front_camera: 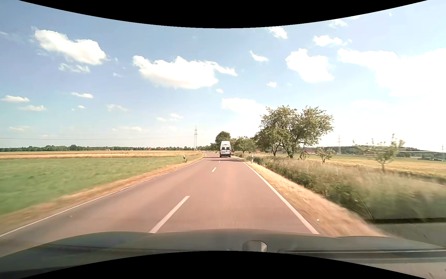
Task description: Follow the waypoints while adhering to traffic rules and regulations
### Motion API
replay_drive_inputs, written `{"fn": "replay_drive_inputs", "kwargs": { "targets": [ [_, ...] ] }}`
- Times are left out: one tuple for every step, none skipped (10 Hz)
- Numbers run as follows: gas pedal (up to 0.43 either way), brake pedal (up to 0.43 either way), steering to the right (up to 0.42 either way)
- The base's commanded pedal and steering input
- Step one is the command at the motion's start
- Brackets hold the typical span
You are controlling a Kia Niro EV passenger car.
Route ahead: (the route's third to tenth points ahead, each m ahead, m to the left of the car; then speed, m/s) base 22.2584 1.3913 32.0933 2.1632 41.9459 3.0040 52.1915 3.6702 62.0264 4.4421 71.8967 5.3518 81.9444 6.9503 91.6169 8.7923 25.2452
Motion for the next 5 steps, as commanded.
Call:
{"fn": "replay_drive_inputs", "kwargs": {
  "targets": [
    [0.157, 0.006, -0.011],
    [0.157, 0.006, -0.012],
    [0.157, 0.006, -0.012],
    [0.157, 0.006, -0.013],
    [0.157, 0.006, -0.013]
  ]
}}
